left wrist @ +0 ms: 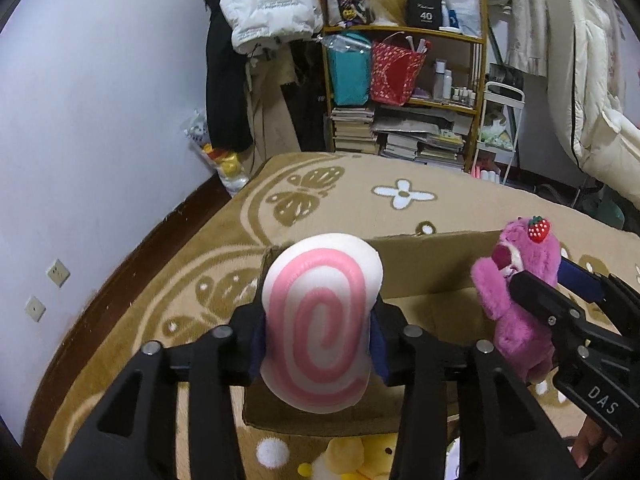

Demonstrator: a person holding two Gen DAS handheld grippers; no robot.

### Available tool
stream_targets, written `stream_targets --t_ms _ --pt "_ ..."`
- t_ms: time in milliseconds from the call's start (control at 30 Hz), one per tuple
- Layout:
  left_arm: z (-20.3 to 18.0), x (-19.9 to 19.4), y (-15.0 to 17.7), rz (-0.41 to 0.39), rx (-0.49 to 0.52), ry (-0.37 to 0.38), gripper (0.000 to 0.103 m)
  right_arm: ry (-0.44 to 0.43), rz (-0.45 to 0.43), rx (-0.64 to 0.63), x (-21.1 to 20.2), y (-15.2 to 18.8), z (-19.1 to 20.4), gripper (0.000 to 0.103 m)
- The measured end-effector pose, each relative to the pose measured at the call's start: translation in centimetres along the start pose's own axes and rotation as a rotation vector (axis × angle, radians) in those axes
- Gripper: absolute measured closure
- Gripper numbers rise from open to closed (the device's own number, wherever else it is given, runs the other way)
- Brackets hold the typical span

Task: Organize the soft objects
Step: 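Lift both items into the box and open both tools to release them, then grasp the green tissue pack with the left tool while the right tool grasps the pink-capped tube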

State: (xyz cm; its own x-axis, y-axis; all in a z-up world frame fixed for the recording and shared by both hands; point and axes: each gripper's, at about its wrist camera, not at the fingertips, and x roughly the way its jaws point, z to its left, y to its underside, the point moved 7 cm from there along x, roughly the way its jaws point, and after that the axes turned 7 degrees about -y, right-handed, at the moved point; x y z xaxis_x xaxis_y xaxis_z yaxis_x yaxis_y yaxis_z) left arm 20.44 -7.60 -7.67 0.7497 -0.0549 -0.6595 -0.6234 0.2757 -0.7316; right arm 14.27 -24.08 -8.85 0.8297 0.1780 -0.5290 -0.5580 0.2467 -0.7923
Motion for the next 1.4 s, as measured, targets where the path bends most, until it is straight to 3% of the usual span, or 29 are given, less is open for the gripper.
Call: stream_targets --t_ms 233,433,600,833,1400 --pt "1.0 -1.3 -0.4 -0.040 0.018 -0.057 0.026 0.027 0.019 -0.012 -0.2 0.4 -0.1 0.039" --pt "1.7 -2.7 -0.8 -0.077 0.021 -0.089 0.003 0.031 -0.006 -0.010 -1.4 0.1 -0.1 0.014" --pt "2.3 -3.5 -0.5 -0.068 0.017 -0.093 0.000 0.028 -0.032 0.001 -2.6 -0.2 -0.1 0.000" --pt "3.3 -5.2 1.1 -0.057 0.030 -0.115 0.000 0.052 -0.037 0.046 -4.2 0.4 -0.9 0.000" --pt "3.6 -7.4 5.5 0.040 -0.005 -0.072 0.000 0.048 0.031 0.185 -7.8 4.1 -1.4 0.000"
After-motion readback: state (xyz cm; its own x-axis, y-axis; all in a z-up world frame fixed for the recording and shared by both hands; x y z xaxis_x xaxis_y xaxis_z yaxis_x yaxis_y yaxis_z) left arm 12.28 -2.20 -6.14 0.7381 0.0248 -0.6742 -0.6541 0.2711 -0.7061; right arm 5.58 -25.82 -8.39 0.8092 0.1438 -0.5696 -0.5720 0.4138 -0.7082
